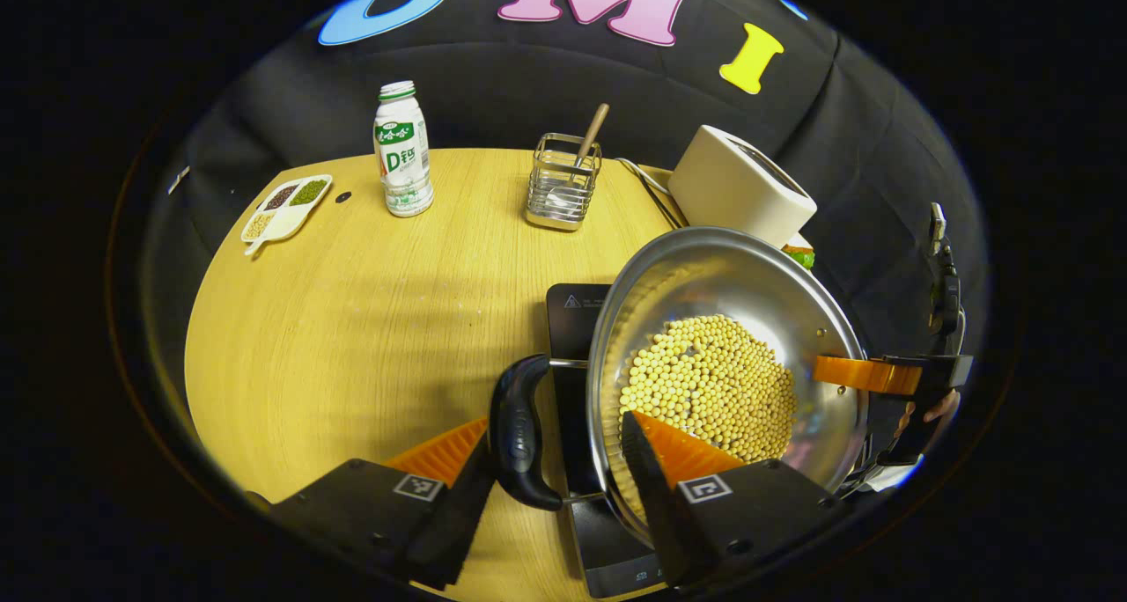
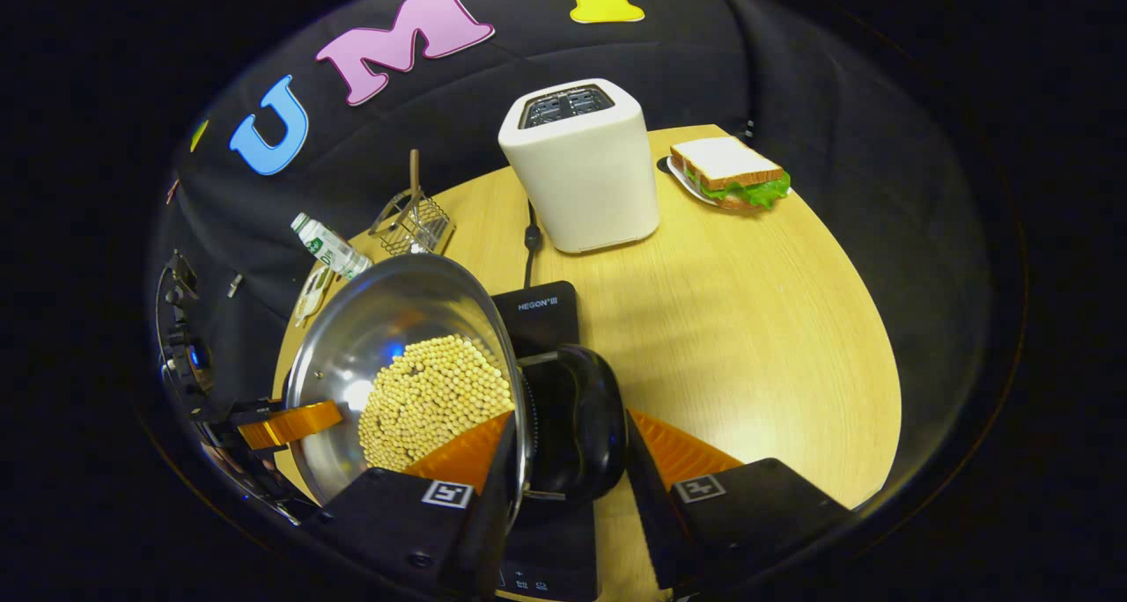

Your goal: First push the handle of the pot to place it horizontally, then grasp the pot with both hands and set it on the induction cooktop.

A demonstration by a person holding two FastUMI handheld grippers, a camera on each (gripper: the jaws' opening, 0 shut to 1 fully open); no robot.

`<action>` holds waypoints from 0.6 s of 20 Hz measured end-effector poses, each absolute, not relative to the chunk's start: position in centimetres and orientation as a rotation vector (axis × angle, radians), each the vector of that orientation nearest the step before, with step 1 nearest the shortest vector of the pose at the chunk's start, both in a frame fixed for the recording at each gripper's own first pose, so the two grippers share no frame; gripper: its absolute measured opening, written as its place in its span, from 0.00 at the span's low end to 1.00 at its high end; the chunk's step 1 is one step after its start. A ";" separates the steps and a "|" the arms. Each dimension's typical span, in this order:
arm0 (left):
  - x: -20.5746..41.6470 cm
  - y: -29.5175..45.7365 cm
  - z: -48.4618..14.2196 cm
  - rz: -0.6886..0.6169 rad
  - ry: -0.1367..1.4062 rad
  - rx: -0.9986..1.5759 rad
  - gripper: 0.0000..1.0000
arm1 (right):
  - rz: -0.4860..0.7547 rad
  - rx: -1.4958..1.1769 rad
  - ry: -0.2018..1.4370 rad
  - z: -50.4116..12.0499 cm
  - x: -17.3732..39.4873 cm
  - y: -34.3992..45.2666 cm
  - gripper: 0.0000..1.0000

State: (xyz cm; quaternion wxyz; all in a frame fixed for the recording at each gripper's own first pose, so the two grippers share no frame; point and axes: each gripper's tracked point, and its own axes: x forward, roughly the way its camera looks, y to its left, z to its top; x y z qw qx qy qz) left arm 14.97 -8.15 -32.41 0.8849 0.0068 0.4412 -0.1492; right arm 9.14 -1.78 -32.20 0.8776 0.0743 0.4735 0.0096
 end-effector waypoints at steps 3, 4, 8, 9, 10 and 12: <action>13.9 -8.0 -30.5 -0.315 0.850 0.067 0.98 | -0.032 0.128 0.947 -30.4 8.1 -3.1 1.00; 13.3 -8.2 -29.8 -0.332 0.829 0.086 0.96 | -0.047 0.146 0.918 -29.3 7.7 -3.1 1.00; 11.0 -6.8 -24.7 -0.313 0.680 0.146 0.96 | -0.081 0.130 0.769 -24.0 5.3 -2.8 0.99; 10.2 -6.8 -23.1 -0.313 0.639 0.144 0.96 | -0.082 0.098 0.730 -22.6 4.5 -2.7 0.99; 9.2 -6.7 -21.3 -0.313 0.591 0.143 0.96 | -0.084 0.066 0.691 -21.2 3.9 -2.5 0.99; 7.2 -6.3 -17.4 -0.304 0.487 0.158 0.95 | -0.085 0.014 0.596 -17.6 2.6 -2.0 0.99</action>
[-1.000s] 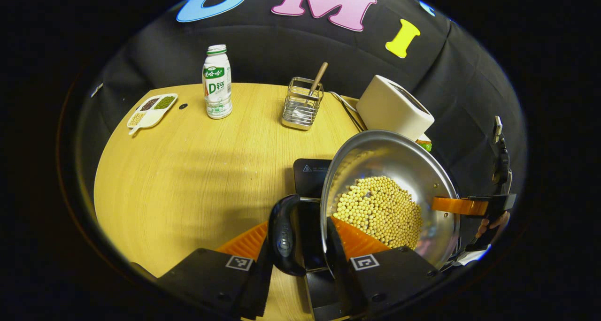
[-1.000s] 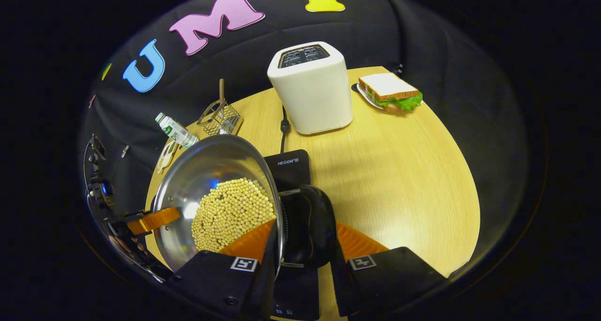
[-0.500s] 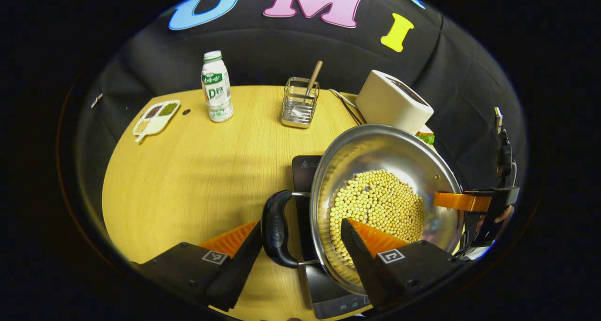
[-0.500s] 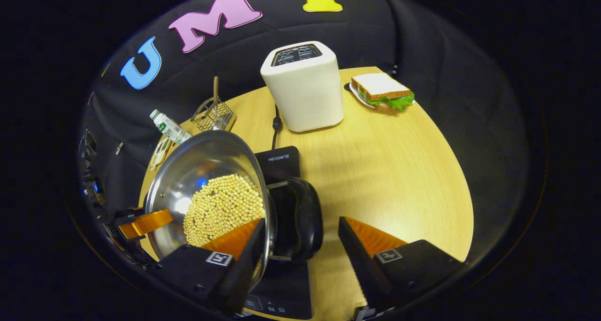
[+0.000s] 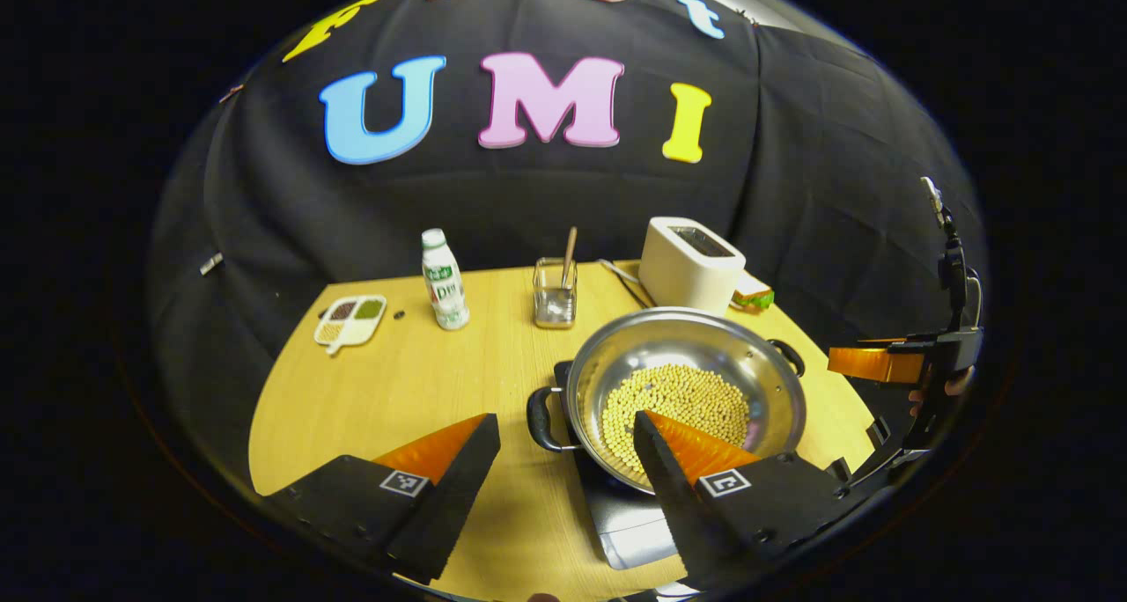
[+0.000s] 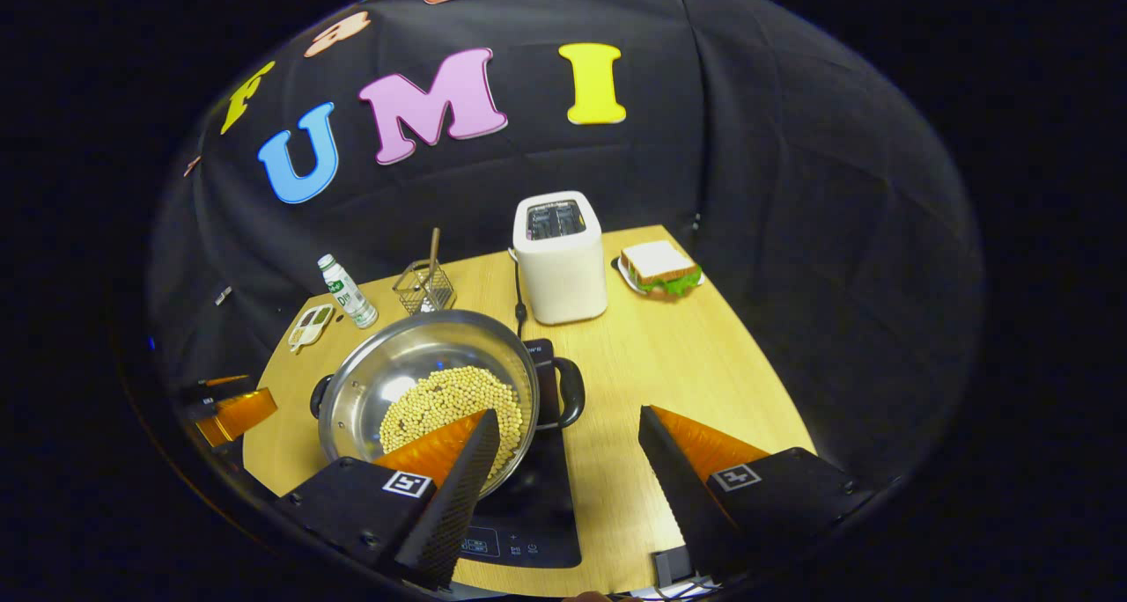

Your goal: First push the handle of the pot to place it horizontally, then grasp the pot with both hands and set it on the induction cooktop.

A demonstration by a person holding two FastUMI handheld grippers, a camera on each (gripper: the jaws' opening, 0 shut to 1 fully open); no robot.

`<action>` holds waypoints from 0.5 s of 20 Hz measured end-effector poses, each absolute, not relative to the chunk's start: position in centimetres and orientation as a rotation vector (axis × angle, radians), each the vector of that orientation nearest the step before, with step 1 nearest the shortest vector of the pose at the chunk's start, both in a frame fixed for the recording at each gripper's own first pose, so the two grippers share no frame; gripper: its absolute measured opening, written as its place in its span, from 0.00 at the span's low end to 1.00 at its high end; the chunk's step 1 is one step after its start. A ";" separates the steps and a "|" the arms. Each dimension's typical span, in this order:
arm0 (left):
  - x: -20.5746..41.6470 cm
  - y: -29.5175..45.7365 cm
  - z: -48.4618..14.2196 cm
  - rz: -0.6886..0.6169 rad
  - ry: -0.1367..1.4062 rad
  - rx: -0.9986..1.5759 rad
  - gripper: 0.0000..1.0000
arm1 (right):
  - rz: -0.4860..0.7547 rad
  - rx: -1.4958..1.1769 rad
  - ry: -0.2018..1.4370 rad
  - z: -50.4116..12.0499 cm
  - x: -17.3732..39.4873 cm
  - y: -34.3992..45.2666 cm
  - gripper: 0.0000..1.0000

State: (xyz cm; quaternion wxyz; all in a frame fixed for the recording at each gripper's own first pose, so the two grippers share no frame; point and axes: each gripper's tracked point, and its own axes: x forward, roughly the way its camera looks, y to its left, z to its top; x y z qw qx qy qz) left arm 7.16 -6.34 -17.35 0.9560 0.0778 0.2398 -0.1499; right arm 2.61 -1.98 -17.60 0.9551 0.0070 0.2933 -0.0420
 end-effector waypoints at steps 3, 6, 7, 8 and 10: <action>4.2 -5.4 -11.5 -0.275 0.321 0.156 0.95 | -0.082 -0.028 0.429 -11.8 0.6 -0.6 0.99; 0.6 -4.7 -8.0 -0.263 0.236 0.127 0.95 | -0.087 -0.070 0.239 -6.6 -1.3 0.4 0.98; -0.7 -4.6 -6.9 -0.258 0.212 0.108 0.96 | -0.093 -0.099 0.185 -5.4 -2.3 0.3 0.98; -1.9 -4.3 -5.8 -0.253 0.178 0.103 0.96 | -0.101 -0.123 0.144 -4.4 -3.2 0.5 0.98; -3.9 -2.9 -3.7 -0.212 0.087 0.146 0.95 | -0.095 -0.136 0.093 -3.0 -5.8 1.4 0.98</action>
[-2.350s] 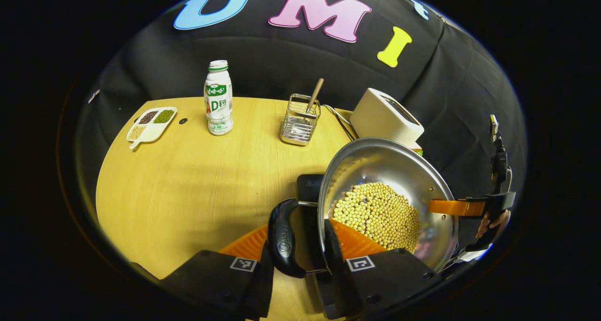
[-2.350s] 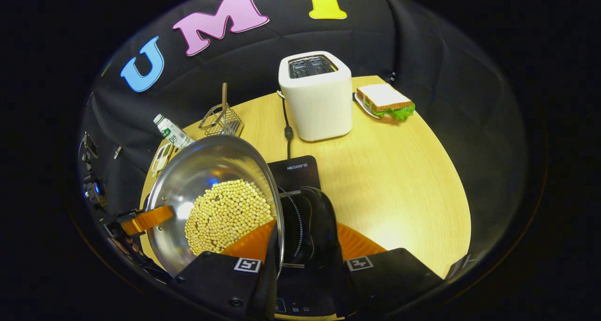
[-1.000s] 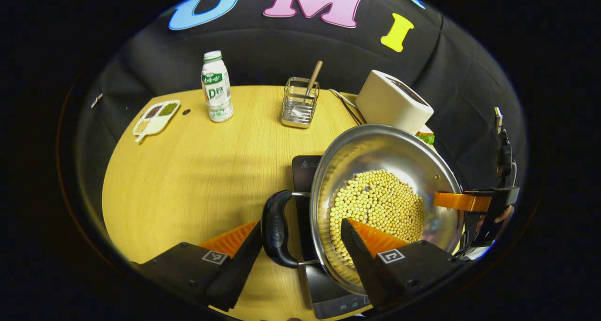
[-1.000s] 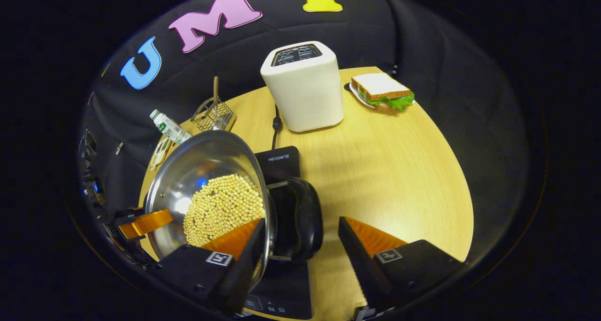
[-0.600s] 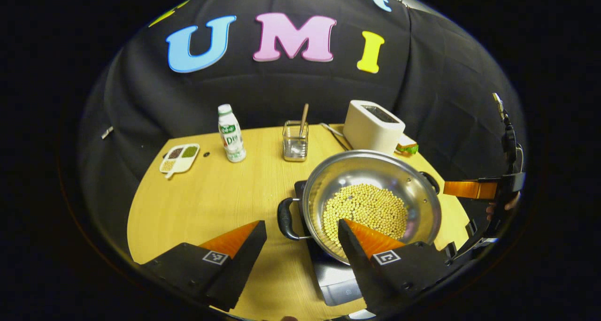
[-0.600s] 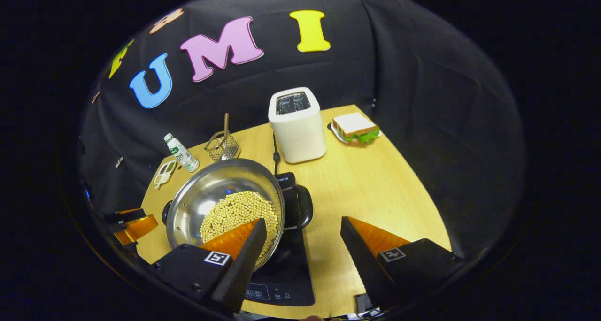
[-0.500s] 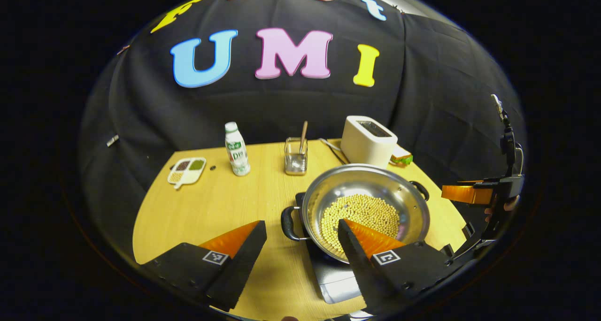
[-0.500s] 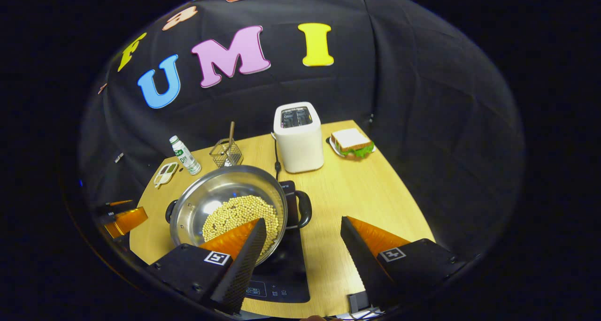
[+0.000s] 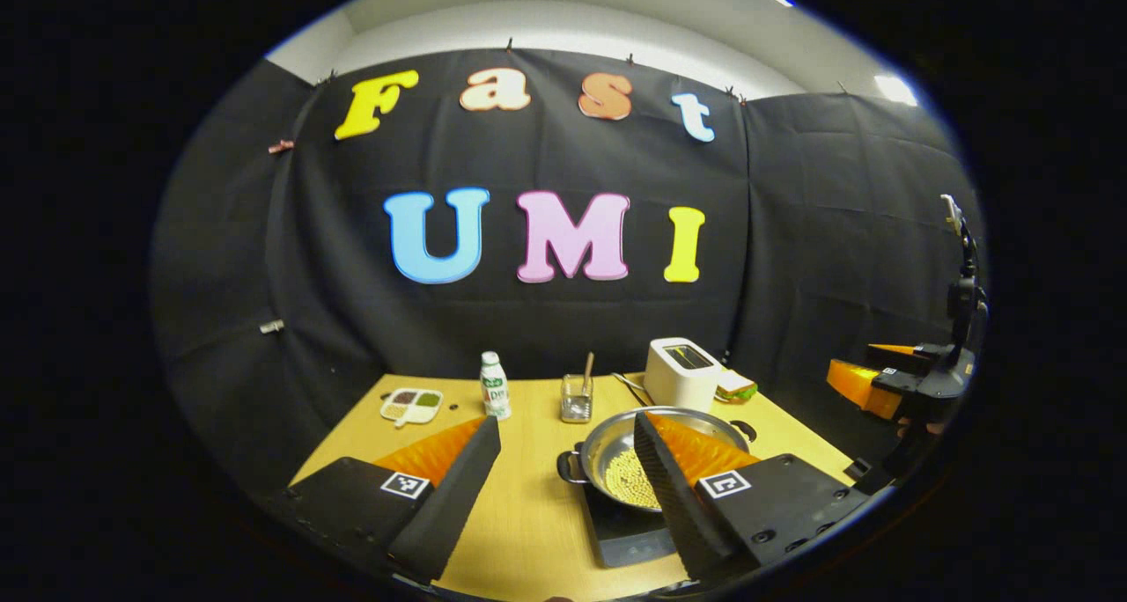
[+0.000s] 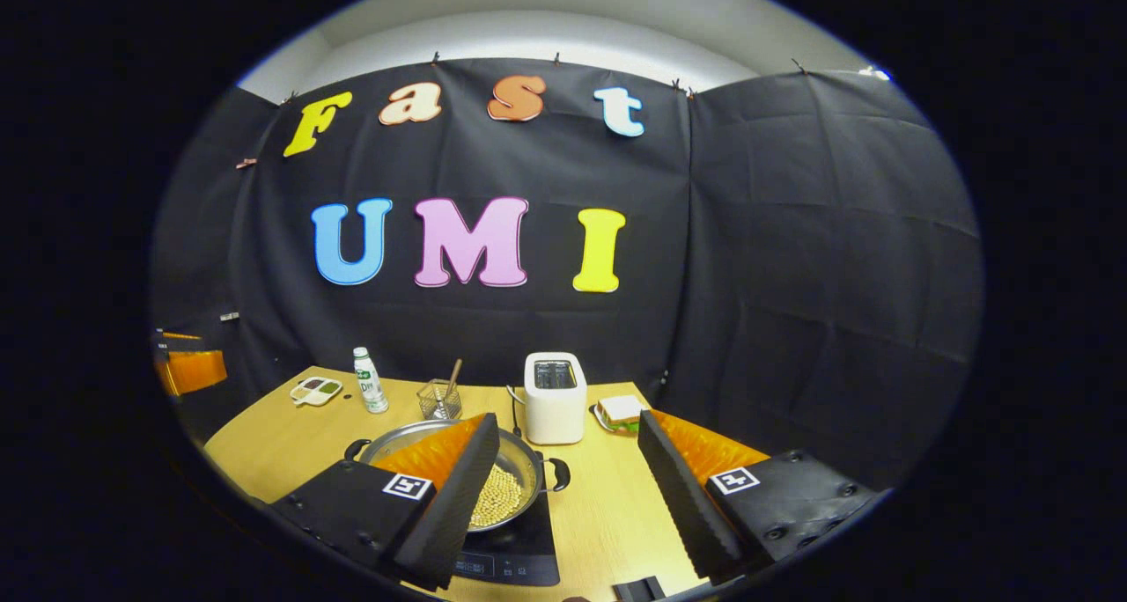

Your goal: First push the handle of the pot to place it horizontally, then grasp the pot with both hands and set it on the induction cooktop.

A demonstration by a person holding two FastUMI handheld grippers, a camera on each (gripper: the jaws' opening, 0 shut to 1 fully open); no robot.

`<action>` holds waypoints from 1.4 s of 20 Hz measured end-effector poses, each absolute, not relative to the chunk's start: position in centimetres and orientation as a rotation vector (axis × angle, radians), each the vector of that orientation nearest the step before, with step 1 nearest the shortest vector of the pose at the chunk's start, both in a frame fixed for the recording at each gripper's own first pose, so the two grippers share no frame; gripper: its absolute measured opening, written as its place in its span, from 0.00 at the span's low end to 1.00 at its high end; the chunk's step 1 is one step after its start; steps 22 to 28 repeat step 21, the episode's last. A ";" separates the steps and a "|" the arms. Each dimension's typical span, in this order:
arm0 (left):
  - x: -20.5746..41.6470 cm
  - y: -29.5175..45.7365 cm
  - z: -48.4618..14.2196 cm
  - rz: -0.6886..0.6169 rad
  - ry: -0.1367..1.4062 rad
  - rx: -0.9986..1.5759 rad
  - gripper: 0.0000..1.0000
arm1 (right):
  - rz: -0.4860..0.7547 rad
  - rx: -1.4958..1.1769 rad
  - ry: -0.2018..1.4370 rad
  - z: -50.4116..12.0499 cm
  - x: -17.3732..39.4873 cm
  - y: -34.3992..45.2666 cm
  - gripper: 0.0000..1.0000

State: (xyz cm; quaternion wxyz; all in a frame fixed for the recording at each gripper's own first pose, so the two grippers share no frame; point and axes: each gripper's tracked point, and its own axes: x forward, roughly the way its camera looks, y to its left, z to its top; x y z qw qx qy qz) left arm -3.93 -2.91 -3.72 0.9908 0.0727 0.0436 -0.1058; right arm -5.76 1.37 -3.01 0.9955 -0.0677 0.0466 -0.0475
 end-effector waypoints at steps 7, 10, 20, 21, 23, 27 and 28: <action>-11.3 -1.5 -5.0 -0.153 0.018 0.065 0.95 | -0.057 -0.074 0.052 -3.8 -13.2 4.0 0.98; -12.7 0.0 -5.3 -0.094 -0.015 0.033 0.95 | -0.051 -0.039 0.098 -5.6 -14.4 4.4 0.98; -13.6 -1.8 -6.9 -0.109 0.001 0.044 0.95 | 0.036 0.005 0.070 -5.2 -13.5 7.8 0.98; -13.6 -1.8 -7.2 -0.110 0.009 0.038 0.95 | 0.043 0.001 0.065 -5.2 -13.4 8.2 0.98; -13.6 -1.8 -7.2 -0.110 0.009 0.038 0.95 | 0.043 0.001 0.065 -5.2 -13.4 8.2 0.98; -13.6 -1.8 -7.2 -0.110 0.009 0.038 0.95 | 0.043 0.001 0.065 -5.2 -13.4 8.2 0.98; -13.6 -1.8 -7.2 -0.110 0.009 0.038 0.95 | 0.043 0.001 0.065 -5.2 -13.4 8.2 0.98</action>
